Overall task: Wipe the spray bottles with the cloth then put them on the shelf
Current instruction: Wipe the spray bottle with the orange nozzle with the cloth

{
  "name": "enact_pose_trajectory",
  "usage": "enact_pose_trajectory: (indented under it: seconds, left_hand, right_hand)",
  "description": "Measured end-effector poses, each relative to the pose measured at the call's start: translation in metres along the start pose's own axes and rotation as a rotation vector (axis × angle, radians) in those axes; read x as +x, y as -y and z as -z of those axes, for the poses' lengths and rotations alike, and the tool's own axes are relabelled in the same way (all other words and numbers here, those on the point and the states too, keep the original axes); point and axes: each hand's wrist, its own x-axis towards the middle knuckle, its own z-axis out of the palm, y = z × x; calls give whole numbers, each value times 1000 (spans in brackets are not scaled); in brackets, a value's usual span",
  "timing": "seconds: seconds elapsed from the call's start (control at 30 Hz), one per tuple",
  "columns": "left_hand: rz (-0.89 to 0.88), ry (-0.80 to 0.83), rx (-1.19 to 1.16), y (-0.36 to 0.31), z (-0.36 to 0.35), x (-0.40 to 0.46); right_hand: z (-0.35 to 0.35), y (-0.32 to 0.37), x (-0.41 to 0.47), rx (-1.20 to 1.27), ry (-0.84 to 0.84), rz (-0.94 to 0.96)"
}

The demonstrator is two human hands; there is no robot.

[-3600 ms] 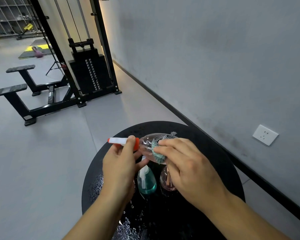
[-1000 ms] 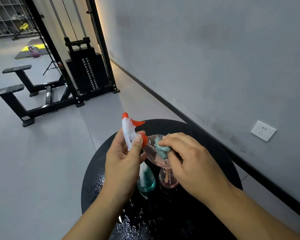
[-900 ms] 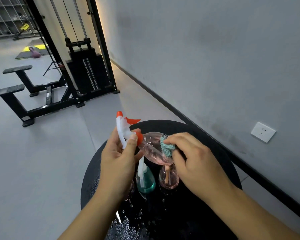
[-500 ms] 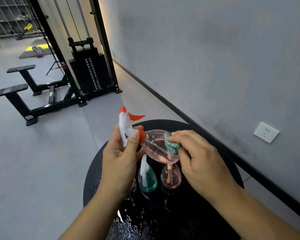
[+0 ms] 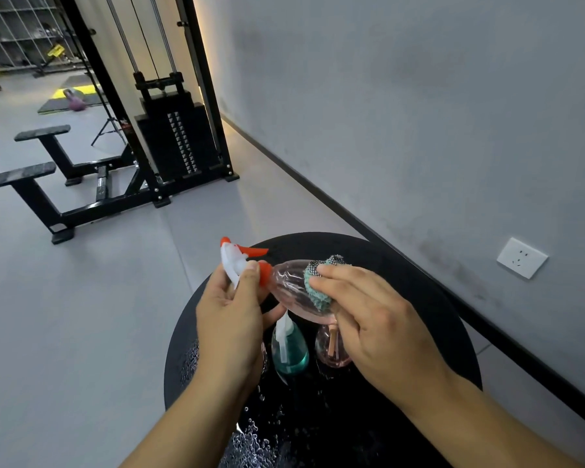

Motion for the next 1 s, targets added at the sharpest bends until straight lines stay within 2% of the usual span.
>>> enact_pose_trajectory:
  seconds: [0.1, 0.23, 0.47, 0.8, 1.0]
  left_hand:
    - [5, -21, -23, -5, 0, 3]
    - [-10, -36, -40, -12, 7, 10]
    - [-3, 68, -32, -8, 2, 5]
    - [-15, 108, -34, -9, 1, 5]
    - [-53, 67, -26, -15, 8, 11]
  right_hand:
    - [2, 1, 0, 14, 15, 25]
    - [6, -7, -1, 59, -34, -79]
    - [7, -1, -3, 78, 7, -22]
    - [9, -1, -1, 161, -66, -79]
    - [12, -4, 1, 299, -123, -229]
